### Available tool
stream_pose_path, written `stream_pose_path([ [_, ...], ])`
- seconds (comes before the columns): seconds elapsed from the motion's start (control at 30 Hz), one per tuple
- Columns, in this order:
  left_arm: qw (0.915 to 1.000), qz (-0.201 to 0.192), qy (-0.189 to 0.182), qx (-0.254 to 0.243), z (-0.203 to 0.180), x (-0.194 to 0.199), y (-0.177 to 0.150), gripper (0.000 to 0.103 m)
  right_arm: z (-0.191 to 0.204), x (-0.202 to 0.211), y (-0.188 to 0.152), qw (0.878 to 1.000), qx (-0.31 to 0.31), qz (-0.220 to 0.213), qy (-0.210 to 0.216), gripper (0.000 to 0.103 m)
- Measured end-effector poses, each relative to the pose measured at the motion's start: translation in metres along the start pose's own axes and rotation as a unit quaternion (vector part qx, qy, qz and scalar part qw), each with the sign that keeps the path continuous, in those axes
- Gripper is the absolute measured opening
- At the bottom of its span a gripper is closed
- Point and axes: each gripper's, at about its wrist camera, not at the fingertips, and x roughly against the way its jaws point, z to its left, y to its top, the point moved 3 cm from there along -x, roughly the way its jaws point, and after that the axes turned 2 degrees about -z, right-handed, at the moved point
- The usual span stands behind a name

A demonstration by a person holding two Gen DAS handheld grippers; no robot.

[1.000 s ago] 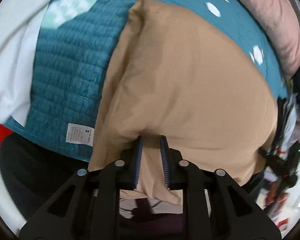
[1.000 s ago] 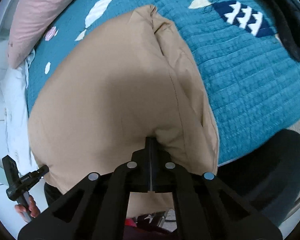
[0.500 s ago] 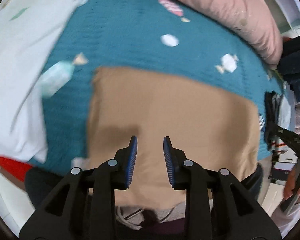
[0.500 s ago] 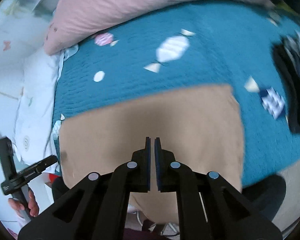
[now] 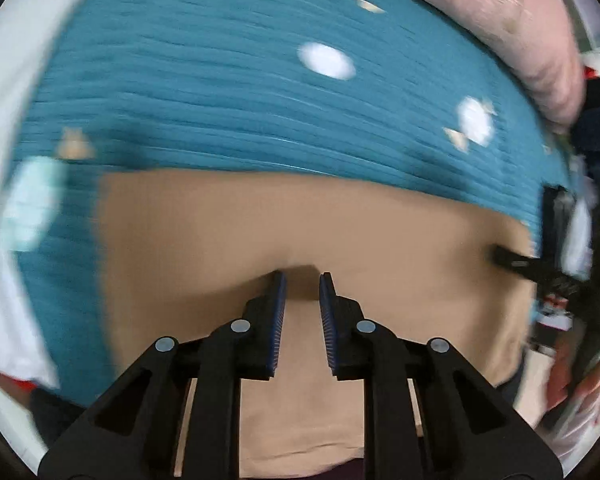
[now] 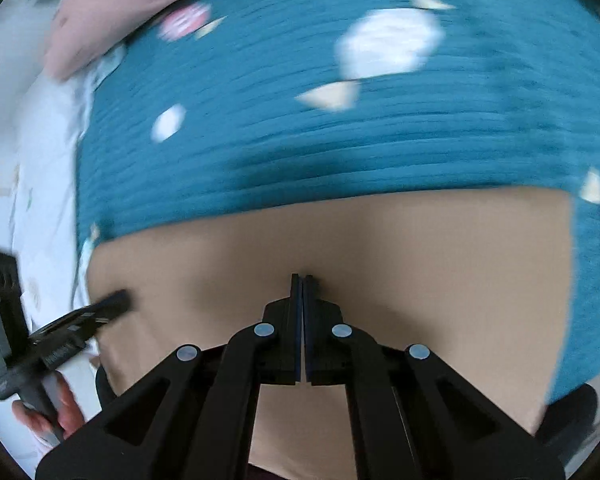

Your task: Fold large clothes

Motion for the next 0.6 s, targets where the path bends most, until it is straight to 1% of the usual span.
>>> stream_pose_path([
  [0.03, 1.0, -0.002, 0.0, 0.009, 0.011, 0.004, -0.001, 0.02, -0.017, 0.005, 0.001, 1.0, -0.013, -0.002, 0.005, 0.0],
  [0.07, 0.9998, -0.001, 0.0, 0.021, 0.023, 0.006, -0.001, 0.02, -0.032, 0.01, 0.003, 1.0, -0.022, -0.008, -0.015, 0.0],
  [0.1, 0.9996, -0.002, 0.005, 0.029, 0.032, 0.009, -0.002, 0.02, -0.044, 0.015, 0.004, 0.999, -0.026, -0.015, -0.045, 0.0],
  [0.13, 0.9992, -0.004, 0.016, 0.036, 0.04, 0.01, -0.002, 0.02, -0.058, 0.023, 0.003, 0.997, -0.033, -0.022, -0.059, 0.0],
  [0.17, 0.9987, -0.008, 0.028, 0.041, 0.046, 0.011, -0.002, 0.02, -0.066, 0.026, 0.002, 0.997, -0.041, -0.022, -0.054, 0.0],
  [0.2, 0.9984, -0.01, 0.034, 0.045, 0.05, 0.009, 0.0, 0.02, -0.076, 0.027, 0.001, 0.997, -0.056, -0.018, -0.041, 0.0],
  [0.27, 0.9979, -0.002, 0.024, 0.061, 0.058, -0.003, 0.001, 0.02, -0.088, 0.018, 0.001, 0.997, -0.071, -0.011, -0.026, 0.0],
  [0.33, 0.9974, 0.017, 0.014, 0.069, 0.058, -0.026, 0.003, 0.02, -0.093, 0.001, 0.001, 0.997, -0.073, -0.004, -0.03, 0.0],
  [0.37, 0.9973, 0.009, 0.018, 0.07, 0.056, -0.032, 0.006, 0.02, -0.092, -0.007, 0.001, 0.997, -0.07, -0.009, -0.036, 0.0],
  [0.43, 0.9969, 0.005, 0.033, 0.071, 0.052, -0.03, 0.007, 0.02, -0.087, -0.011, 0.003, 0.996, -0.069, -0.023, -0.052, 0.0],
  [0.53, 0.9966, 0.013, 0.057, 0.059, 0.043, -0.027, 0.009, 0.019, -0.078, -0.004, 0.006, 0.995, -0.07, -0.017, -0.075, 0.0],
  [0.6, 0.996, 0.014, 0.066, 0.058, 0.039, -0.022, 0.009, 0.019, -0.072, 0.008, 0.007, 0.995, -0.07, -0.021, -0.075, 0.001],
])
